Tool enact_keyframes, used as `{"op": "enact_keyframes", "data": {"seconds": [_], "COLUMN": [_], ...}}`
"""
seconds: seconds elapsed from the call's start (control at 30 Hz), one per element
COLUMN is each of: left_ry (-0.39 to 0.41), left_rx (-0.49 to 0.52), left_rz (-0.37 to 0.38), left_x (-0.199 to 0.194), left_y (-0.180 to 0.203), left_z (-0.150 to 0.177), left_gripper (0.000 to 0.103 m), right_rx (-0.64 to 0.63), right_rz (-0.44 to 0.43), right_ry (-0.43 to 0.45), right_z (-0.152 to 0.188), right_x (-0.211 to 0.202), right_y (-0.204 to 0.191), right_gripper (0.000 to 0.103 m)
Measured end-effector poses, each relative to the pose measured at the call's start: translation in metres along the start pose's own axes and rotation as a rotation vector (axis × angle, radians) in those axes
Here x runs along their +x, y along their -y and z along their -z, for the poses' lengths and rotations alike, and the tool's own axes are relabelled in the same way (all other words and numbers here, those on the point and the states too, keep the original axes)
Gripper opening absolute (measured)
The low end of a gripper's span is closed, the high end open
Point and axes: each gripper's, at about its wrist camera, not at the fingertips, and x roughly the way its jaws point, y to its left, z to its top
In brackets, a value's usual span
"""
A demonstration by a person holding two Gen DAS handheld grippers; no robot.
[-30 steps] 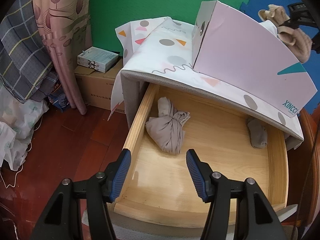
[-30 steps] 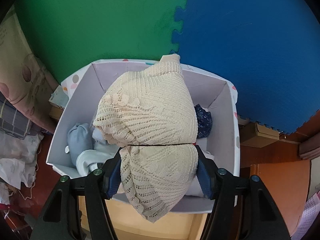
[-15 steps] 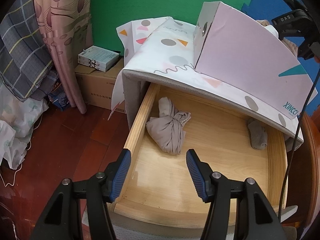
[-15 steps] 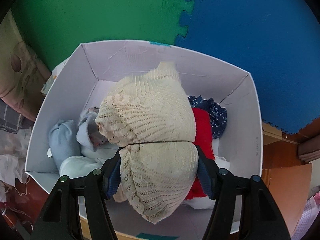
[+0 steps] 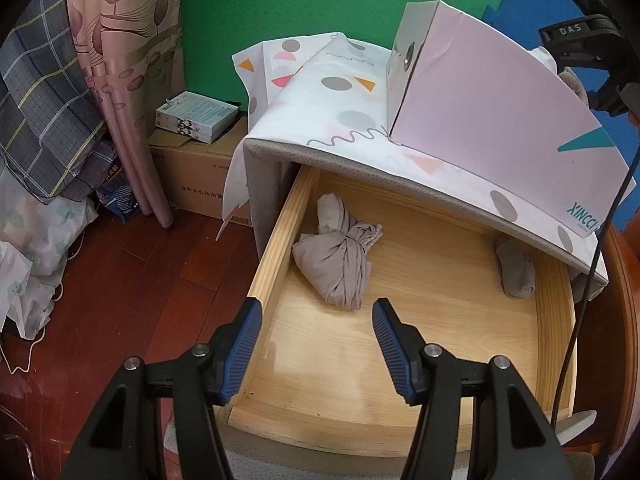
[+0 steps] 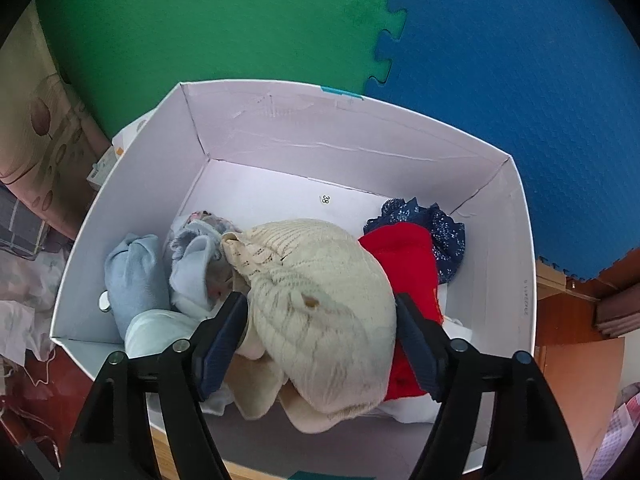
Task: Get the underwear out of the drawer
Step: 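Lower the cream bra into the pink box and open the right gripper, then move the empty right gripper back into the drawer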
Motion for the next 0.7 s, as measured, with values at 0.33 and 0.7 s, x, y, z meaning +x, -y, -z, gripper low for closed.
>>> {"op": "enact_keyframes", "data": {"seconds": [0.33,0.7], "left_ry": [-0.004,-0.017], "left_rx": [-0.007,-0.017], "left_rz": [-0.008,-0.016], "left_x": [0.001,0.003], "left_y": [-0.002,-0.005], "left_z": [0.000,0.001], "left_gripper": [0.059,0.059], "right_rx": [-0.008,-0.069], "right_rz": [-0.044,-0.034], "right_ry": [0.091,0.161], "right_z": [0.035,0.125], "right_x": [-0.041,-0.073], "right_y": [0.013,0.031], "right_gripper": [0.073,0.071]}}
